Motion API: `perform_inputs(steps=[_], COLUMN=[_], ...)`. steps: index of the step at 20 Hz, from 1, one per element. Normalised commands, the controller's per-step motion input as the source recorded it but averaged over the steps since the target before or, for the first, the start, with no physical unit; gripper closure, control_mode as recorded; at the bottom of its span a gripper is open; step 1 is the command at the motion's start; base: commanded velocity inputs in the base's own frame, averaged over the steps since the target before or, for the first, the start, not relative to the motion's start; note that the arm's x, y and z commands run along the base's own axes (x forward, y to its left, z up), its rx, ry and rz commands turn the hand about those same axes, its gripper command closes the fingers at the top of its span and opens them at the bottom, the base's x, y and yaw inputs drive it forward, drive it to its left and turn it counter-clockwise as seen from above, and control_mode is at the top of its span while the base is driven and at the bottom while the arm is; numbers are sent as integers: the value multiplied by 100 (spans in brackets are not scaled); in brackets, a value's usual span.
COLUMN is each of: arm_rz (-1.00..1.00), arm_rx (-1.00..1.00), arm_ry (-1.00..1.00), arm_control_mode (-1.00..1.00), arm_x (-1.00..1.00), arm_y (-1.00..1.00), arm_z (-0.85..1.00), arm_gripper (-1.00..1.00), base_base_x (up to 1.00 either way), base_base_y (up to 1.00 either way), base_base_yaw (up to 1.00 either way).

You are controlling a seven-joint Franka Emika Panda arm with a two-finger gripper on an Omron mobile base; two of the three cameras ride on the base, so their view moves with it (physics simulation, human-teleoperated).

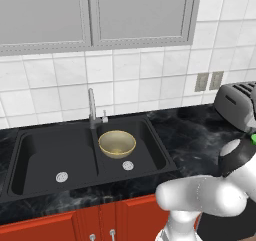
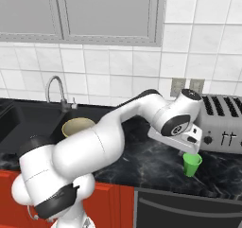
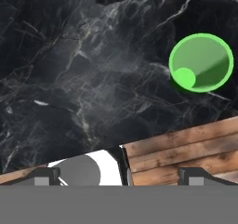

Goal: Remove the mango and tomato from the sink. Then move the bowl and cup from the counter to the sink for washing.

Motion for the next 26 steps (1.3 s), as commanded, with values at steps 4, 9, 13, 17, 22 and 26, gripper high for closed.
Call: perform_inputs(steps=[4,9,13,17,22,26], arm_rz=[0,1,1,2,6,6], arm_rx=[0,0,0,0,0,0], arm_ry=[10,11,13,13,10,11], arm_control_mode=[-100,-100,-100,-100,-100,-100], arm_x=[20,13,19,17,17,21], arm_y=[-15,-14,-12,-14,-13,-16], arm_z=[-17,-24,-23,-19,-15,-13], arm_gripper=[-100,-100,-100,-100,-100,-100], base_base_x=[0,0,0,0,0,0], base_base_y=[0,0,0,0,0,0], base_base_yaw=[0,0,0,0,0,0])
